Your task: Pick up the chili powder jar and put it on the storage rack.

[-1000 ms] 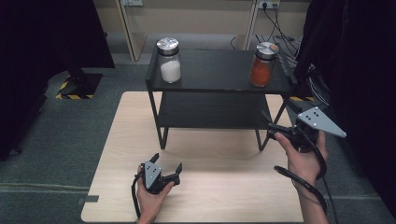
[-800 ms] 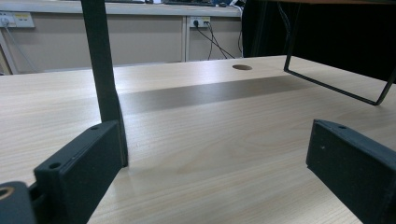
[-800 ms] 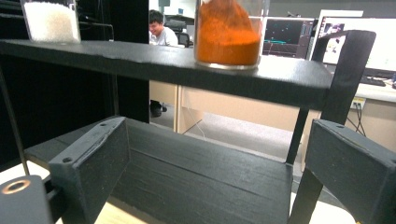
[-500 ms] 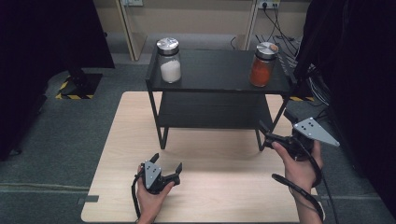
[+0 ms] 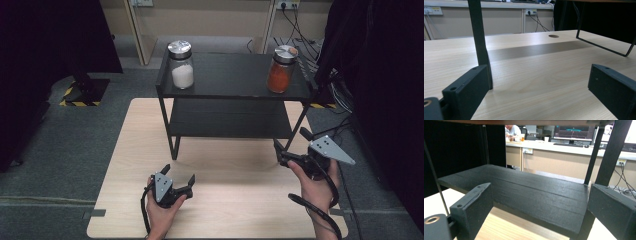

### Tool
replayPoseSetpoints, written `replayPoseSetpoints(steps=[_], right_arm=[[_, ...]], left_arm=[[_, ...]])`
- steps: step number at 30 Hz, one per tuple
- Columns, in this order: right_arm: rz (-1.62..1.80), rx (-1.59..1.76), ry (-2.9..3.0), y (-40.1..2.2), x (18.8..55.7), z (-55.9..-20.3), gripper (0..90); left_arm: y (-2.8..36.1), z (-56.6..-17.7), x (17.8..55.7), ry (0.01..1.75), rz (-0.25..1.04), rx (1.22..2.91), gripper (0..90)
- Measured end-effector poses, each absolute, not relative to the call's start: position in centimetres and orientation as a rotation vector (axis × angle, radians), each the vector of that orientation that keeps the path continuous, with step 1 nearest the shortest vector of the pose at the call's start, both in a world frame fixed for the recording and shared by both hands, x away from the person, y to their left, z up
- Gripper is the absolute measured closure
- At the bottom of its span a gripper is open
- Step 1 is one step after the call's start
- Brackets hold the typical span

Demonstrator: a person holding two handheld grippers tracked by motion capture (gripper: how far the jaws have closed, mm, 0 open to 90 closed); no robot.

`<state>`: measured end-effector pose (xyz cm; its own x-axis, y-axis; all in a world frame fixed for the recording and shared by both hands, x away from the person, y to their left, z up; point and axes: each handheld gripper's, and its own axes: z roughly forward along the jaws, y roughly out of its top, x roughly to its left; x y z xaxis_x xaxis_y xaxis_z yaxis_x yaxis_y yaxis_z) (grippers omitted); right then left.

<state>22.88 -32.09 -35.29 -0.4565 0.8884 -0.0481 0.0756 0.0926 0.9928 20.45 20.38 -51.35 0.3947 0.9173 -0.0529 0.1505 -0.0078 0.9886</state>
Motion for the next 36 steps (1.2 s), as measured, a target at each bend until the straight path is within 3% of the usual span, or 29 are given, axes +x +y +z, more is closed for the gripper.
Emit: replayPoseSetpoints(steps=[36], right_arm=[[1.422, 1.082, 1.753, -32.5, 22.8, -41.6, 6.4]], left_arm=[[20.4, -51.4, 20.4, 1.013, 0.812, 1.466, 3.0]])
